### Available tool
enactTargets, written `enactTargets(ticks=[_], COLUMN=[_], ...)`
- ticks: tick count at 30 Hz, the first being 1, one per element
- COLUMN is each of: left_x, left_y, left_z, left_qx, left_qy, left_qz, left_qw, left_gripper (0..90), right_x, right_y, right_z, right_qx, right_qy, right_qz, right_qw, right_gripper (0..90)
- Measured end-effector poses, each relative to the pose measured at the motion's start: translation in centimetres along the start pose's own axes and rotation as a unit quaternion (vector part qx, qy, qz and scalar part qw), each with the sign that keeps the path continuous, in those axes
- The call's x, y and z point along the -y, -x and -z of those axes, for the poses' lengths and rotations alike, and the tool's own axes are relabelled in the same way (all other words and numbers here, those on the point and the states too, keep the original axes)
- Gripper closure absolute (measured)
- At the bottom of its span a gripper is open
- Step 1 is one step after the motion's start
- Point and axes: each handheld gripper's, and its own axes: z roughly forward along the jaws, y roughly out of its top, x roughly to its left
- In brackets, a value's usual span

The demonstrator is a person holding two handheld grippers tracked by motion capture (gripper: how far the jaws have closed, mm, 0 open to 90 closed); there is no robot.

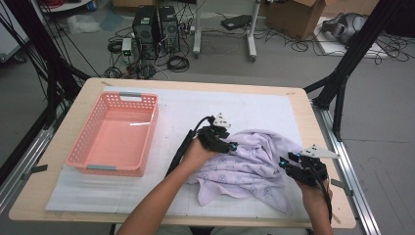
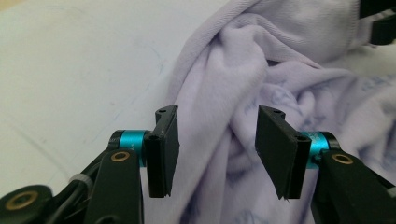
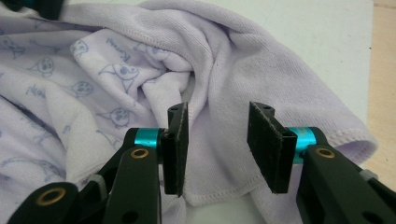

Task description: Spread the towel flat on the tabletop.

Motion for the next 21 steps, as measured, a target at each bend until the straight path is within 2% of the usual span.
enactTargets(ticks=[2, 5, 9, 12, 13, 15, 16, 17, 18, 19, 20, 21], left_x=[-0.5, -0.9, -0.7, -0.8, -0.9, -0.7, -0.5, -0.2, 0.2, 0.8, 1.2, 1.9], left_y=[0.1, 0.2, -0.2, -1.0, -1.5, -2.8, -3.7, -4.2, -5.0, -5.8, -6.2, -7.0], left_z=[-1.1, -2.6, -2.8, -1.7, -1.1, 0.2, 1.2, 1.8, 2.6, 3.5, 3.9, 4.6], left_qx=[0.0, 0.002, 0.011, 0.009, 0.003, -0.019, -0.04, -0.055, -0.077, -0.111, -0.13, -0.158], left_qy=[-0.011, -0.045, -0.054, -0.032, -0.023, -0.001, 0.012, 0.019, 0.026, 0.027, 0.024, 0.013], left_qz=[-0.007, -0.024, -0.015, 0.016, 0.031, 0.066, 0.091, 0.105, 0.122, 0.139, 0.145, 0.154], left_qw=[0.9999, 0.9987, 0.9984, 0.9993, 0.9992, 0.9976, 0.995, 0.9928, 0.9891, 0.9836, 0.9806, 0.9753], left_gripper=[50.9, 54.4, 84.9, 85.5, 85.8, 86.1, 86.2, 86.2, 86.2, 86.2, 86.3, 86.3], right_x=[0.1, 0.3, 0.5, 0.6, 0.7, 0.7, 0.7, 0.7, 0.6, 0.6, 0.6, 0.5], right_y=[0.2, 0.4, 0.5, 0.5, 0.5, 0.5, 0.4, 0.4, 0.3, 0.2, 0.2, 0.2], right_z=[0.2, 0.4, 0.5, 0.5, 0.4, 0.3, 0.2, 0.1, 0.0, -0.1, -0.3, -0.4], right_qx=[0.001, 0.0, -0.003, -0.005, -0.006, -0.007, -0.009, -0.01, -0.011, -0.012, -0.012, -0.012], right_qy=[0.003, 0.005, 0.005, 0.0, 0.001, -0.002, -0.002, -0.005, -0.005, -0.008, -0.008, -0.008], right_qz=[-0.001, -0.005, -0.004, -0.007, -0.007, -0.008, -0.009, -0.007, -0.007, -0.007, -0.005, -0.005], right_qw=[1.0, 1.0, 1.0, 1.0, 1.0, 0.9999, 0.9999, 0.9999, 0.9999, 0.9999, 0.9999, 0.9999], right_gripper=[57.7, 57.8, 58.0, 58.2, 58.3, 58.8, 59.0, 59.3, 59.9, 59.9, 59.9, 59.9])
